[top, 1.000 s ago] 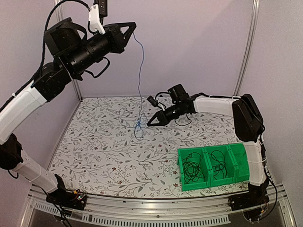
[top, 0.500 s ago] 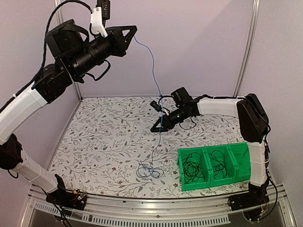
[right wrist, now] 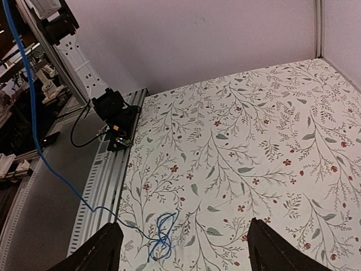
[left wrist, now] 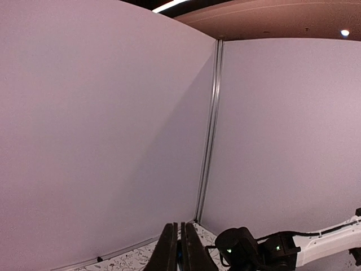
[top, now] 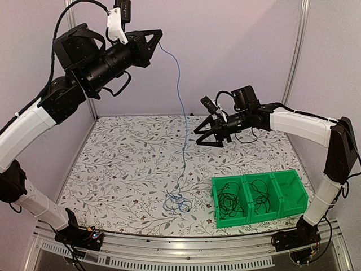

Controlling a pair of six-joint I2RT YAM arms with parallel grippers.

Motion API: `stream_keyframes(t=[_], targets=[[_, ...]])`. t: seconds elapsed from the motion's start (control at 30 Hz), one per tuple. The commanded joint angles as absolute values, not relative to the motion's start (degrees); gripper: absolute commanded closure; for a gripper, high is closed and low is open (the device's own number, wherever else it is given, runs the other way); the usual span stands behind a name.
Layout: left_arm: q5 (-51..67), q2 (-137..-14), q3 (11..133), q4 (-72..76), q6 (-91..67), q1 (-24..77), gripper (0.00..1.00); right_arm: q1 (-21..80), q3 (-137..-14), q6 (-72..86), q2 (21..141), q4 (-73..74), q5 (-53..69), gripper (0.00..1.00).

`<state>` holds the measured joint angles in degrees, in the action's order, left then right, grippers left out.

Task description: Untangle the cables

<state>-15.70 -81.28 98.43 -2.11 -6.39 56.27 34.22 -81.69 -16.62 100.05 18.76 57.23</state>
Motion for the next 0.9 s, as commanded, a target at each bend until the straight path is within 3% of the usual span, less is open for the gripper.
stream_keyframes(t=[0.0, 0.07, 0.43, 0.5, 0.57, 0.87], targets=[[-16.50, -81.09, 100.02, 1.94, -4.29, 57.00, 1.00, 35.77, -77.86, -16.32, 98.25, 14.26, 64.03, 0.07], [-16.84, -81.20, 100.02, 2.63, -3.74, 57.04, 1.00, 36.99, -77.78, -14.31, 98.84, 13.55, 64.35, 0.01], [-17.49, -81.21, 99.51, 3.43, -3.29, 56.96, 1.00, 41.02, -81.01, -6.85, 101.98, 8.19, 69.94, 0.01], [-17.74, -81.22, 99.21, 3.58, -3.14, 57.03, 1.00, 41.04, -81.78, -5.13, 102.42, 6.17, 70.72, 0.05], [-17.98, -81.13, 98.72, 3.75, -3.03, 56.96, 1.00, 41.13, -82.42, -3.11, 102.76, 4.52, 71.76, 0.17], [-18.61, -80.42, 96.82, 5.43, -2.90, 57.02, 1.00, 42.05, -84.60, 3.41, 105.43, 1.60, 71.50, 0.24]])
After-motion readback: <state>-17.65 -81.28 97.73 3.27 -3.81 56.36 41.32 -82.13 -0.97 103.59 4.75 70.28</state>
